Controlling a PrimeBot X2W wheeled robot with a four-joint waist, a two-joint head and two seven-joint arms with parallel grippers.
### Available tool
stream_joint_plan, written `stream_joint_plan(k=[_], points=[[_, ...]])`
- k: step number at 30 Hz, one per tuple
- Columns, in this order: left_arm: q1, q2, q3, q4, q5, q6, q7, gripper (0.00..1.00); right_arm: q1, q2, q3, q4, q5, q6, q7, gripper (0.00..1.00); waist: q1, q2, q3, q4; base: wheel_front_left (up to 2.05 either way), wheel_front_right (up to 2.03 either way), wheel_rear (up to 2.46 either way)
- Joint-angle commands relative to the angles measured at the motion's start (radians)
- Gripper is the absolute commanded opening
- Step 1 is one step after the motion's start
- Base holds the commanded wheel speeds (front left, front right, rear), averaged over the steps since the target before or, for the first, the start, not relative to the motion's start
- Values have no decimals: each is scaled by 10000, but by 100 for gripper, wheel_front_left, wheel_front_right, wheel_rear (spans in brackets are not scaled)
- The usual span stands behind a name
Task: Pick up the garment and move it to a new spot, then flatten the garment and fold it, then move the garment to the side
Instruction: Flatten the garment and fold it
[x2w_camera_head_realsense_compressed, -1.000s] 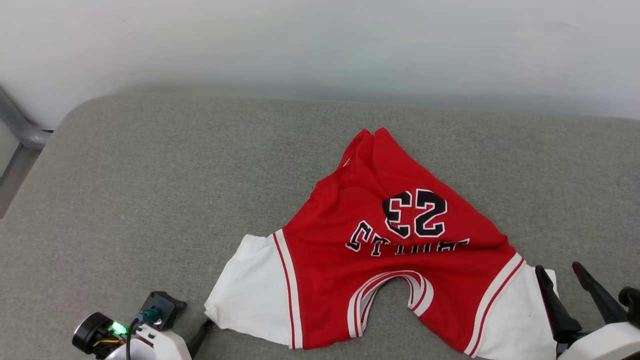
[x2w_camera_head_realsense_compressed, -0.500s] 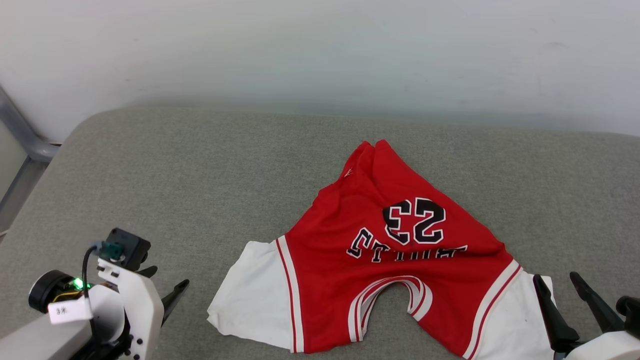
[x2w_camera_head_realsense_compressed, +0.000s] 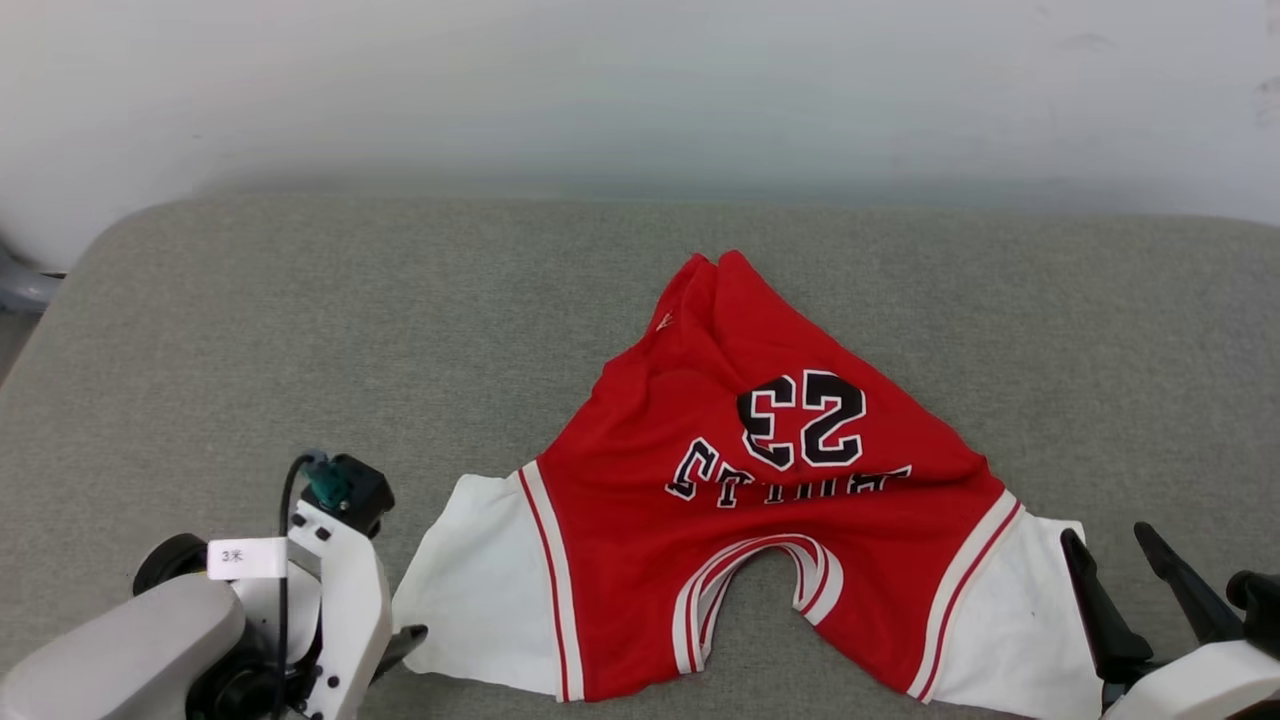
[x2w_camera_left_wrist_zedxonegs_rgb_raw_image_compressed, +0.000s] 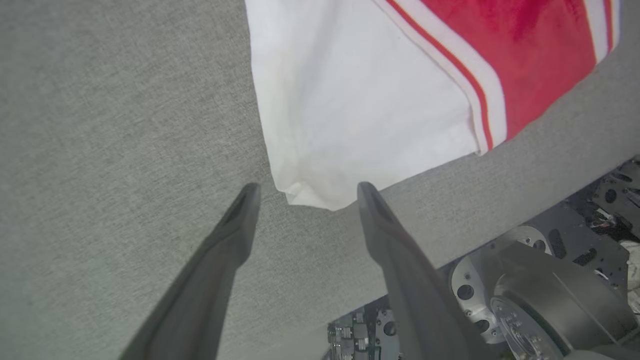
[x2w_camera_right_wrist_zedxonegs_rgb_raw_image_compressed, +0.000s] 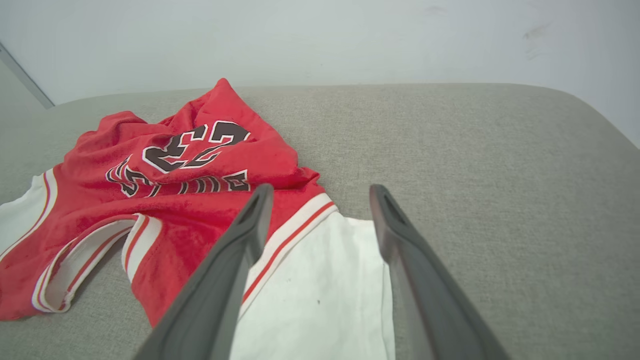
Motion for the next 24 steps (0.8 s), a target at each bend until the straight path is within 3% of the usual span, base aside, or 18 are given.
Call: stream_joint_plan(k=[1, 19, 20, 21, 22, 24], points=[[-107, -155, -58, 200, -70, -74, 139, 100, -190, -63, 1, 6, -52, -11, 0, 100, 0, 0, 131, -101, 0, 0, 0], [195, -1796, -878, 3684, -329, -1092, 1729, 100, -810, -176, 266, 393, -31, -9, -127, 100, 0, 0, 748, -560, 0, 0, 0], [222, -1877, -922, 3806, -277, -1164, 1753, 89, -835, -176, 277, 412, -27, -11, -119, 100, 0, 0, 752, -574, 0, 0, 0], [236, -1962, -954, 3919, -265, -1208, 1757, 20, -855, -179, 291, 424, -26, -11, -112, 100, 0, 0, 754, -587, 0, 0, 0], [244, -2030, -976, 4002, -225, -1255, 1721, 0, -865, -181, 307, 437, -27, -9, -106, 100, 0, 0, 750, -601, 0, 0, 0], [185, -2168, -1012, 4108, -55, -1360, 1583, 0, -858, -208, 295, 459, -14, -9, -75, 100, 0, 0, 683, -603, 0, 0, 0]])
